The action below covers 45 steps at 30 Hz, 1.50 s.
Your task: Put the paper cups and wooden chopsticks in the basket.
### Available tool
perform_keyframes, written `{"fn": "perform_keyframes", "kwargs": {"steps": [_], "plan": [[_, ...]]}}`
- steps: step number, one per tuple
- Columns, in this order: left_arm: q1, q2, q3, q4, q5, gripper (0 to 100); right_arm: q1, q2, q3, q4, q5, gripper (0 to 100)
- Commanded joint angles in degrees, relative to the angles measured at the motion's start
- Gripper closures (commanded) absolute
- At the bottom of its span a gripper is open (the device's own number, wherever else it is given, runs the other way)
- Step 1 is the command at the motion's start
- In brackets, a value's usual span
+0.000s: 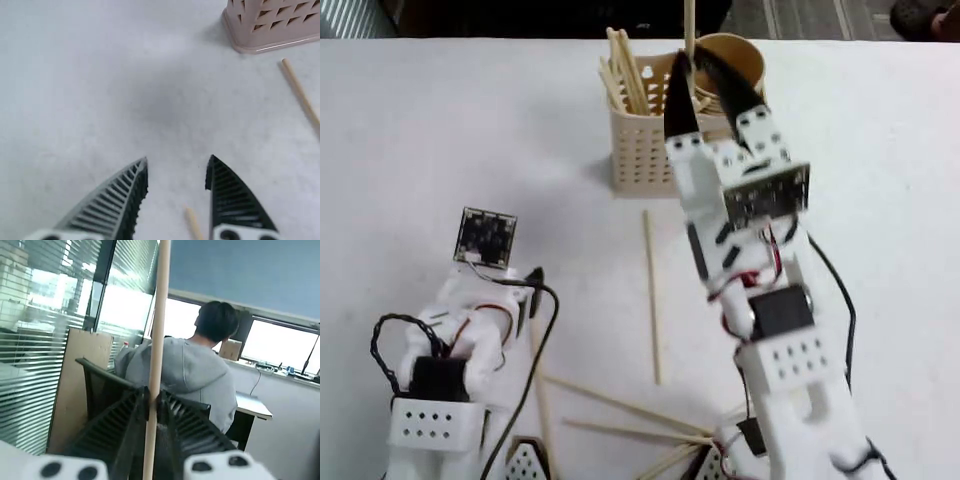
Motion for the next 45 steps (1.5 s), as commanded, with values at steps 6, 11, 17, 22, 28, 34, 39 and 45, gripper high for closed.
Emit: {"fn": "perform_keyframes", "kwargs": {"steps": [6,11,17,22,28,34,39,45], "plan": [[-0.3,-0.7,-0.3,-1.3,-0.6,80,-0.7,20.5,-13.8,-8.3,-0.2,98.1],[-0.3,-0.7,-0.3,-1.3,-0.6,80,-0.8,28.4,-17.6,-8.0,-5.4,97.8],[-0.3,-0.7,-0.3,-1.3,-0.6,80,-0.5,31.7,-17.8,-7.4,-8.2,97.7],[-0.2,-0.7,-0.3,-1.3,-0.6,80,-0.6,29.2,-18.7,0.0,-8.4,88.8],[-0.3,-0.7,-0.3,-1.3,-0.6,80,-0.5,21.2,-18.2,16.2,-8.5,85.1],[-0.3,-0.7,-0.5,-1.4,-0.6,80,-0.8,6.4,-11.9,36.9,-8.5,98.6],[-0.3,-0.7,-1.4,-2.2,-0.5,80,1.4,-3.3,2.6,41.2,-8.6,96.9],[-0.1,-0.4,-7.8,2.0,-0.6,80,7.9,-10.9,19.7,40.5,-8.7,96.7]]}}
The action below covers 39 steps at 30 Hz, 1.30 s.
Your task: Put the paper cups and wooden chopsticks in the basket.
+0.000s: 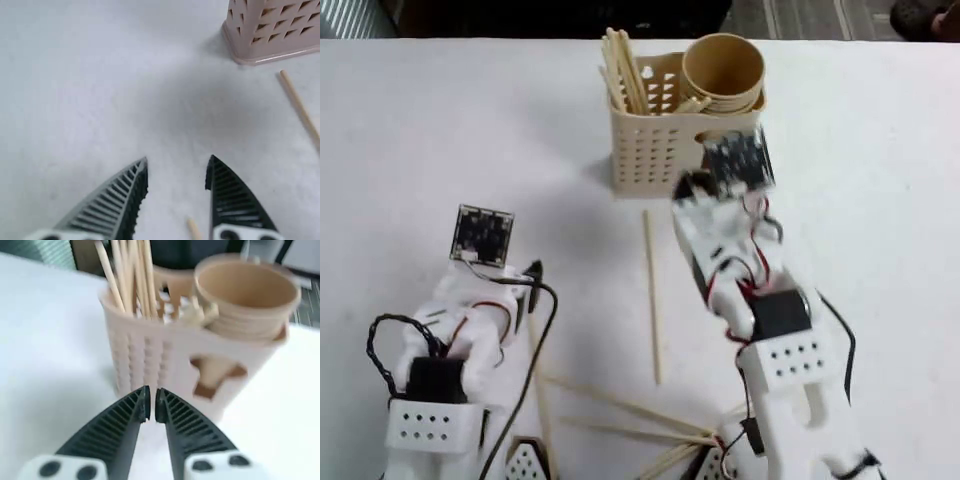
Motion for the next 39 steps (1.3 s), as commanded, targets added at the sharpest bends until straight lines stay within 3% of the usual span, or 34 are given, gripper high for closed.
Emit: {"fn": "perform_keyframes", "kwargs": {"steps": [1,5,11,16,21,27,39], "plan": [[0.0,-0.4,-6.6,3.7,-1.2,80,5.1,-4.8,7.4,-1.6,-1.1,96.7],[1.8,-0.4,-10.5,8.9,-4.7,80,10.6,-6.5,15.0,-6.9,-10.4,96.4],[8.5,0.0,-14.6,15.4,-6.9,80,17.8,-6.5,19.6,-12.2,-17.2,96.4],[12.6,11.4,-21.0,15.5,-6.2,80,22.7,-6.5,23.2,-18.4,-23.2,96.4],[19.4,32.6,-33.2,15.7,-0.4,77,25.4,-6.5,26.4,-25.0,-24.0,96.4],[27.6,56.2,-45.1,14.7,14.6,72,30.0,-6.5,26.7,-25.8,-25.8,96.4],[30.6,93.0,-66.0,14.7,25.5,72,31.3,-6.9,26.7,-25.8,-26.8,96.4]]}}
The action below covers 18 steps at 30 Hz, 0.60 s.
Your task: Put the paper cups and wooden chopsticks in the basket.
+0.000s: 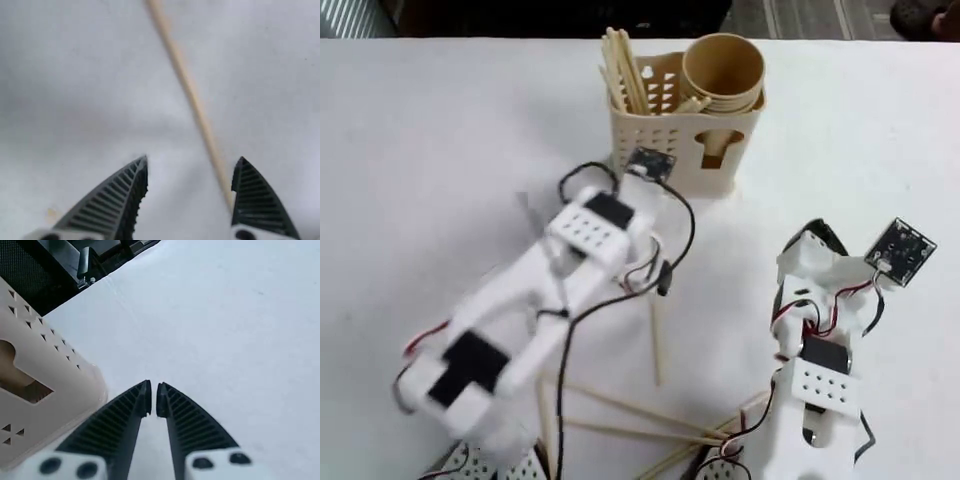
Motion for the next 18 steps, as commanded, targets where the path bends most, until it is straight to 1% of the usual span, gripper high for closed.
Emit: {"fn": "perform_keyframes", "kwargs": {"steps": [1,7,9,14,16,18], "plan": [[0.5,8.1,-7.8,-0.6,1.9,72,0.7,-1.7,-0.4,-1.2,-0.5,96.4],[0.6,20.0,-15.6,0.1,2.0,73,0.7,-1.8,-0.4,-1.2,-0.5,96.4],[0.3,21.9,-18.5,2.4,1.8,77,0.7,-1.8,-0.4,-1.1,-0.5,96.4],[0.7,25.1,-21.8,4.0,1.5,99,0.7,-1.8,-0.4,-1.1,-0.5,96.4],[0.7,25.4,-22.0,5.7,1.5,96,0.7,-1.8,-0.4,-1.1,-0.5,96.4],[0.7,25.4,-22.0,7.3,0.4,98,0.7,-1.8,-0.4,-1.1,-0.5,96.4]]}}
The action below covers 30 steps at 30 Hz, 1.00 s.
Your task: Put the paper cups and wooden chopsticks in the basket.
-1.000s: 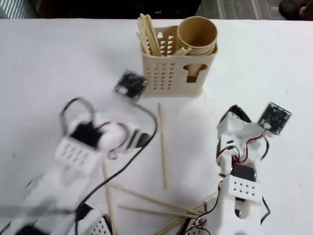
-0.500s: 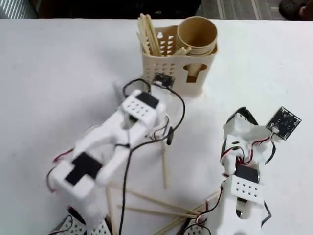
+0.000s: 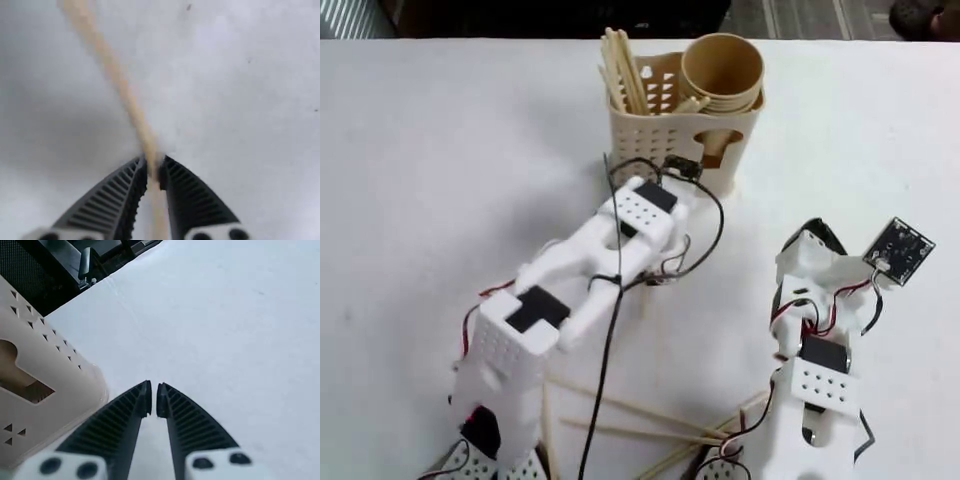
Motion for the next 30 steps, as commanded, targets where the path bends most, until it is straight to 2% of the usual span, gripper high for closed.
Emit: {"fn": "perform_keyframes", "kwargs": {"steps": [1,6,12,17,25,30], "plan": [[-0.5,0.4,-0.3,3.3,-3.1,98,0.8,-1.8,-0.4,-1.1,-0.5,96.4],[-0.5,0.4,0.1,8.3,-14.6,98,0.8,-1.8,-0.4,-1.1,-0.5,96.4],[-1.2,0.2,-0.4,11.2,-21.5,98,0.8,-1.8,-0.4,-1.1,-0.5,96.4],[-0.7,-6.9,0.9,11.6,-22.8,98,0.8,-1.8,-0.4,-1.1,-0.4,96.4],[-1.2,-32.5,7.7,11.8,-22.8,98,0.8,-1.8,-0.4,-1.1,-0.4,96.4],[-1.3,-44.6,7.6,10.8,-22.8,98,0.7,-1.8,-0.4,-1.1,-0.4,96.4]]}}
